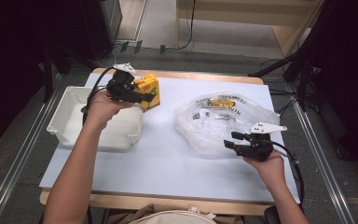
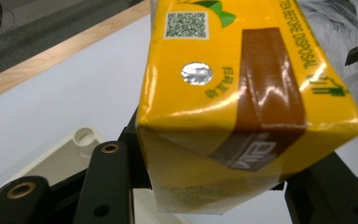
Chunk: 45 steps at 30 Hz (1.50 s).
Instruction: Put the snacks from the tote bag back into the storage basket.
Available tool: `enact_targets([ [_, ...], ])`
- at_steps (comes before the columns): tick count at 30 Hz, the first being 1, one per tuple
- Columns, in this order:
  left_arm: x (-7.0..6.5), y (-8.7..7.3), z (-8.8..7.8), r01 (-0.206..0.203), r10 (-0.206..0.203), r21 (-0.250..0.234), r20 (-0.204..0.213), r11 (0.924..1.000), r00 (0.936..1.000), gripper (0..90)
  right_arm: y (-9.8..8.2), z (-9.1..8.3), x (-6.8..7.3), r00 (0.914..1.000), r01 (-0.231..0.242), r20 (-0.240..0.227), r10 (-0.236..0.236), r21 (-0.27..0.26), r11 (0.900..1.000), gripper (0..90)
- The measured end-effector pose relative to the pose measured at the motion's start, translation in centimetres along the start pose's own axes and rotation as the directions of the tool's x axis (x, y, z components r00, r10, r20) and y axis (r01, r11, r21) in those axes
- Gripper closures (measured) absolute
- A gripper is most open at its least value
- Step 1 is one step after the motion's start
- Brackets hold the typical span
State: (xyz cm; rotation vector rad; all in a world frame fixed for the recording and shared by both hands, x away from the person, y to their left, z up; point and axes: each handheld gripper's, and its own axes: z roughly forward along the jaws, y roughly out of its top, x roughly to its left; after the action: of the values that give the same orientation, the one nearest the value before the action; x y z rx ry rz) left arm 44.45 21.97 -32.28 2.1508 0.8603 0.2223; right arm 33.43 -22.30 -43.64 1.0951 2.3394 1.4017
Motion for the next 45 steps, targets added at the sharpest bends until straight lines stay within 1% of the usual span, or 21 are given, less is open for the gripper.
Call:
enact_targets([
  [5, 0.7, -0.4, -0.4, 0.004, -0.004, 0.005, -0.030, 1.0000, 0.9996, 51.2, 0.0, 0.0, 0.1, 1.0000, 0.003, -0.003, -0.003, -0.003, 1.000, 48.0],
  [7, 1.1, -0.6, -0.6, 0.016, -0.016, 0.002, -0.039, 0.9999, 0.9991, 51.2, 0.0, 0.0, 0.1, 1.0000, 0.002, -0.003, -0.002, -0.002, 1.000, 48.0],
  [11, 1.6, -0.8, -0.9, 0.027, -0.026, 0.005, -0.057, 0.9996, 0.9980, 51.2, 0.0, 0.0, 0.1, 1.0000, 0.001, -0.002, -0.001, 0.000, 1.000, 48.0],
  [16, 2.4, -1.3, -1.4, 0.037, -0.037, 0.001, -0.068, 0.9993, 0.9970, 51.2, 0.0, 0.0, 0.0, 1.0000, 0.002, -0.001, -0.002, -0.001, 1.000, 48.0],
  [19, 2.7, -1.6, -1.5, 0.053, -0.053, 0.000, -0.071, 0.9986, 0.9961, 51.3, 0.0, 0.0, 0.0, 1.0000, 0.002, 0.000, -0.002, -0.001, 1.000, 48.1],
  [22, 3.1, -1.8, -1.6, 0.055, -0.054, 0.002, -0.078, 0.9985, 0.9955, 51.2, 0.0, 0.0, 0.1, 1.0000, 0.002, -0.001, -0.002, -0.002, 1.000, 48.1],
  [26, 3.6, -2.2, -1.8, 0.071, -0.071, -0.005, -0.084, 0.9974, 0.9939, 51.3, 0.0, 0.0, 0.0, 1.0000, 0.002, 0.000, -0.002, 0.001, 1.000, 48.1],
  [29, 4.0, -2.5, -1.9, 0.077, -0.077, 0.001, -0.100, 0.9970, 0.9920, 51.2, 0.0, 0.0, 0.1, 1.0000, 0.002, -0.003, -0.002, 0.001, 1.000, 48.1],
  [30, 4.2, -2.7, -2.0, 0.085, -0.085, -0.002, -0.102, 0.9963, 0.9911, 51.2, 0.0, 0.1, 0.1, 1.0000, 0.003, -0.003, -0.003, 0.001, 1.000, 48.2],
  [32, 4.4, -2.8, -2.1, 0.090, -0.090, -0.003, -0.102, 0.9960, 0.9907, 51.2, 0.0, 0.0, 0.0, 1.0000, 0.003, -0.004, -0.003, 0.002, 1.000, 48.4],
  [36, 4.8, -3.2, -2.0, 0.094, -0.094, 0.003, -0.112, 0.9955, 0.9892, 51.2, 0.0, 0.1, 0.1, 0.9999, 0.010, -0.005, -0.010, 0.004, 1.000, 48.5],
  [38, 4.8, -3.2, -2.0, 0.082, -0.081, 0.000, -0.122, 0.9966, 0.9892, 51.2, 0.0, 0.1, 0.1, 0.9999, 0.012, -0.005, -0.012, 0.002, 1.000, 48.5],
  [39, 4.9, -3.3, -2.0, 0.083, -0.083, -0.006, -0.118, 0.9965, 0.9896, 51.2, 0.0, 0.1, 0.1, 0.9999, 0.011, -0.004, -0.011, 0.000, 1.000, 48.5],
  [41, 5.2, -3.5, -2.0, 0.096, -0.097, -0.011, -0.110, 0.9953, 0.9892, 51.2, 0.0, 0.1, 0.0, 1.0000, 0.009, -0.002, -0.009, 0.002, 1.000, 48.5],
  [44, 5.6, -3.9, -1.8, 0.105, -0.104, 0.001, -0.120, 0.9945, 0.9873, 51.2, 0.0, 0.1, 0.1, 0.9999, 0.011, -0.002, -0.011, 0.002, 1.000, 48.5],
  [45, 5.7, -4.1, -1.7, 0.113, -0.112, 0.000, -0.125, 0.9936, 0.9857, 51.2, 0.0, 0.1, 0.0, 0.9999, 0.012, -0.002, -0.012, 0.002, 1.000, 48.5],
])
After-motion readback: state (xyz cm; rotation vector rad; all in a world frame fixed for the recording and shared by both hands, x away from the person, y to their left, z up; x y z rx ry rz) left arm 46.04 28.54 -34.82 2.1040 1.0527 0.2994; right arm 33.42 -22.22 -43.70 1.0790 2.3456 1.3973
